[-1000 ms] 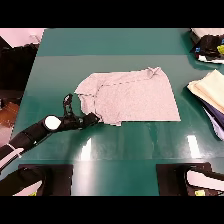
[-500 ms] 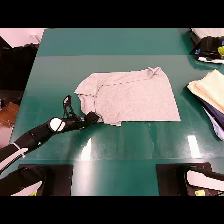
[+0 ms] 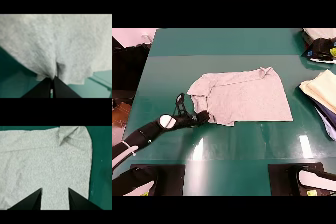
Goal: Fold the shirts.
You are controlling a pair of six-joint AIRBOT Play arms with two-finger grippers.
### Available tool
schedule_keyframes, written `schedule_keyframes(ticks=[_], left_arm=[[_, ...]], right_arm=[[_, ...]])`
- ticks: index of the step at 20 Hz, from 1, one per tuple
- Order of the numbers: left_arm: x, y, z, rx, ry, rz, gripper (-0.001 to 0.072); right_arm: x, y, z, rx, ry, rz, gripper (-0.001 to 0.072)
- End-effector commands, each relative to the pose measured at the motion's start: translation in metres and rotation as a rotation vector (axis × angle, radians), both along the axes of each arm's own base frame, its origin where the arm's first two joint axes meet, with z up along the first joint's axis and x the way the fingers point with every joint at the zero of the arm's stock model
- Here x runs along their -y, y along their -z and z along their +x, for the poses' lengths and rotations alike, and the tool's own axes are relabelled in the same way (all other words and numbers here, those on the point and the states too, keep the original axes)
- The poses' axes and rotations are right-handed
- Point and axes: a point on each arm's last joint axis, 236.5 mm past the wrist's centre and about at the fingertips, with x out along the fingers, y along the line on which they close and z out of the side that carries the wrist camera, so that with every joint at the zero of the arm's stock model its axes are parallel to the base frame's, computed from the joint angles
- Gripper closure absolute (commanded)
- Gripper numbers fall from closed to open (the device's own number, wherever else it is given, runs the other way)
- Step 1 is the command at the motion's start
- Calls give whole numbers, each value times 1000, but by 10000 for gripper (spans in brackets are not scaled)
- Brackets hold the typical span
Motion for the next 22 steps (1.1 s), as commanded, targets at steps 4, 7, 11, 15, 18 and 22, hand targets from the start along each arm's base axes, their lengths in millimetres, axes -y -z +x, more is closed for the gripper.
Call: schedule_keyframes(ticks=[4, 7, 11, 15, 18, 22], left_arm=[[-87, -83, 25, 173, 246, 280, 686], [-139, -93, 26, 132, 258, 419, 686], [-152, -90, 23, 122, 279, 444, 685], [-152, -90, 22, 119, 280, 442, 685], [-151, -89, 19, 108, 287, 438, 686], [-151, -89, 19, 105, 280, 434, 685]], right_arm=[[27, 63, -60, -225, 38, 22, 403], [44, 129, -105, -358, 111, 67, 403], [35, 206, -159, -520, 141, 216, 290], [31, 253, -176, -600, 186, 360, 254], [31, 276, -177, -653, 203, 400, 255], [12, 289, -164, -658, 164, 441, 264]])
